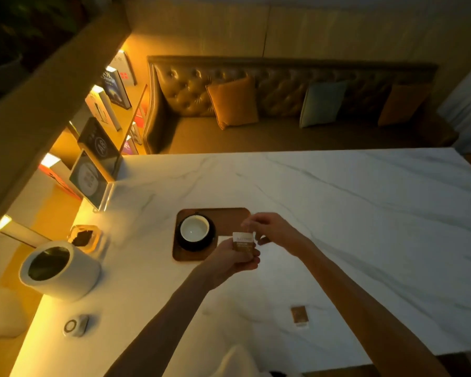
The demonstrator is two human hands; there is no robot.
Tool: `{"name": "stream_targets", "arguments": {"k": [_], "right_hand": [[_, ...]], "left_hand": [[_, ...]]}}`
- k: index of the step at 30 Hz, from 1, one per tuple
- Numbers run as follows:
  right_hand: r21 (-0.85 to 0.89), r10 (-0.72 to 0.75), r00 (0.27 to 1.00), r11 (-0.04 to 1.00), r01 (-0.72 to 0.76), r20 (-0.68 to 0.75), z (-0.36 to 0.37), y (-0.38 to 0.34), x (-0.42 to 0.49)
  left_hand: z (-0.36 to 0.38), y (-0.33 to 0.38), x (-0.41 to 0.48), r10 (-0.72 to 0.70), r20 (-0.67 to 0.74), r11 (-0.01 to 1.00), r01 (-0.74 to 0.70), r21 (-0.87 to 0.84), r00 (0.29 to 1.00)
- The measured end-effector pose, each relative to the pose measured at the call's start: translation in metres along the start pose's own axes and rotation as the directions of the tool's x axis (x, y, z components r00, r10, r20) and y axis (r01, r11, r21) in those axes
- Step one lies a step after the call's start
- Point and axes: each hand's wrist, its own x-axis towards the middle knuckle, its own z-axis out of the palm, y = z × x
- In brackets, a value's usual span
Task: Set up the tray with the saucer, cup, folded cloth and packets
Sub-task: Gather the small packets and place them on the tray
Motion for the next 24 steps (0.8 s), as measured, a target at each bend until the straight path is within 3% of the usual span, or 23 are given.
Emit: {"name": "stream_targets", "arguments": {"k": [5,12,18,24], "right_hand": [[-0.106,0.124,0.965,0.983,-0.151,-0.231,-0.037,0.093,-0.007],[-0.472,0.324,0.925,0.796,-0.379,-0.198,-0.039,0.231,-0.048],[-0.676,0.408,0.911,0.656,-0.336,-0.056,-0.03,0.271,-0.055],[-0.744,0.309,0.944,0.603,-0.287,-0.113,-0.017,0.294,-0.055]], "left_hand": [[0.007,-0.052,0.015,-0.148,-0.122,0.987,0.139,-0.083,0.981],[0.006,-0.135,0.035,-0.322,-0.258,0.935,0.263,-0.24,0.911],[0.011,-0.187,0.049,-0.442,-0.331,0.882,0.336,-0.33,0.834],[0.016,-0.217,0.056,-0.519,-0.378,0.811,0.302,-0.5,0.767]]}}
